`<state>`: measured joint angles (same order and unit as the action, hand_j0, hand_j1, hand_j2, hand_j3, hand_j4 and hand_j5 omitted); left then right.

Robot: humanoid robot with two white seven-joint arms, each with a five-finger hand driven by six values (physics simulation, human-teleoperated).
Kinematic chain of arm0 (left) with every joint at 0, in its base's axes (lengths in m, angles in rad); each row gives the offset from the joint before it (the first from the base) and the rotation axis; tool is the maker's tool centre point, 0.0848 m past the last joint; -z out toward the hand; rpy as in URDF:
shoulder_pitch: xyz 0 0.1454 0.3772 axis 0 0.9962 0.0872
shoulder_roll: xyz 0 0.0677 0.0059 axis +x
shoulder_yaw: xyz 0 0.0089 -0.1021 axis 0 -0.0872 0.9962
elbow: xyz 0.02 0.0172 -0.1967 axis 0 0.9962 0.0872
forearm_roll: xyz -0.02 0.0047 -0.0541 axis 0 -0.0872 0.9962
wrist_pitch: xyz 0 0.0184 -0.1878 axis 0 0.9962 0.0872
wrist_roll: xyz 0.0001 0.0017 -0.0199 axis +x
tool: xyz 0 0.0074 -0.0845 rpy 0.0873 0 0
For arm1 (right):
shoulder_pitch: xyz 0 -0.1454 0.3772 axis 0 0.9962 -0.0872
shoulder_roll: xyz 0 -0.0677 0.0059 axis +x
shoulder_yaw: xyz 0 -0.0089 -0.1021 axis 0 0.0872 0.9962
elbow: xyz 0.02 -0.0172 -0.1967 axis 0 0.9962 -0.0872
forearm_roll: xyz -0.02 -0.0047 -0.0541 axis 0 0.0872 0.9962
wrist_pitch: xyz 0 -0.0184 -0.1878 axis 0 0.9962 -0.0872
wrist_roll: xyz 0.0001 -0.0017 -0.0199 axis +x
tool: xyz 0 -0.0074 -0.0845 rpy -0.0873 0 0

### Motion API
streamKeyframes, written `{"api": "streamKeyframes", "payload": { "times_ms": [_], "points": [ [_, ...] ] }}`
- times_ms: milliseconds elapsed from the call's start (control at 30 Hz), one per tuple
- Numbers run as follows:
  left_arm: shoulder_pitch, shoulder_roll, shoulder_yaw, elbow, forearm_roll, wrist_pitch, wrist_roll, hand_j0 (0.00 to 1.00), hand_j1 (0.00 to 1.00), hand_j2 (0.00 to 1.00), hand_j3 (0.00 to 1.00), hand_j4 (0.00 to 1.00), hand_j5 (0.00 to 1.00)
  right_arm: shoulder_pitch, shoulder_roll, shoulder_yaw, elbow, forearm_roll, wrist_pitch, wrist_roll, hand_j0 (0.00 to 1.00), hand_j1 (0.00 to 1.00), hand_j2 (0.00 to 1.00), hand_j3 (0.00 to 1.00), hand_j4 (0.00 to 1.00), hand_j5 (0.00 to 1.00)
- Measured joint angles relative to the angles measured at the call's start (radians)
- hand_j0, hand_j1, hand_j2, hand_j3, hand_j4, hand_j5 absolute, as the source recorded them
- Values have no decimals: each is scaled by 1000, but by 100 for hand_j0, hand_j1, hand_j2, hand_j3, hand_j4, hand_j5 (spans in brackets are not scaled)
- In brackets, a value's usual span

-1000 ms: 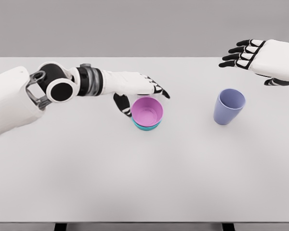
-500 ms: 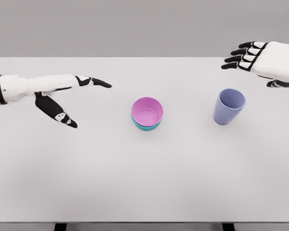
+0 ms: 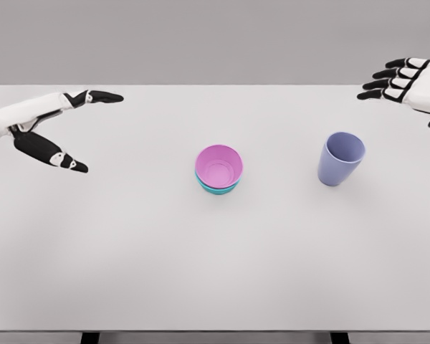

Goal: Stacking bowl and cup with both arms

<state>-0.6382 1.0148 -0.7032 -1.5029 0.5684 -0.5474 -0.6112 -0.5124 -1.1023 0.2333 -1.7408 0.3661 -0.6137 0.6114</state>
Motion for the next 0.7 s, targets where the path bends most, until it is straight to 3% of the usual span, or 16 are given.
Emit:
{"api": "streamKeyframes", "payload": {
  "times_ms": [167,267,400,567,700],
  "points": [
    [8,-30,14,2,0,2,0,100,100,100,100,100,100,-38,32,56,11,-21,1,0,100,100,100,100,100,100],
    [7,-34,17,4,0,2,0,100,100,100,100,100,100,-104,32,108,85,-17,0,0,100,100,100,100,100,100],
    [11,-36,18,6,-1,0,0,100,100,100,100,100,100,-219,79,249,219,1,1,0,100,100,100,100,100,100],
    [12,-37,19,7,-1,-1,0,100,100,100,100,100,100,-284,141,388,327,21,1,0,100,100,100,100,100,100],
    [12,-37,18,8,-1,-1,0,100,100,100,100,100,100,-299,181,458,364,31,0,0,100,100,100,100,100,100]
  ]
}}
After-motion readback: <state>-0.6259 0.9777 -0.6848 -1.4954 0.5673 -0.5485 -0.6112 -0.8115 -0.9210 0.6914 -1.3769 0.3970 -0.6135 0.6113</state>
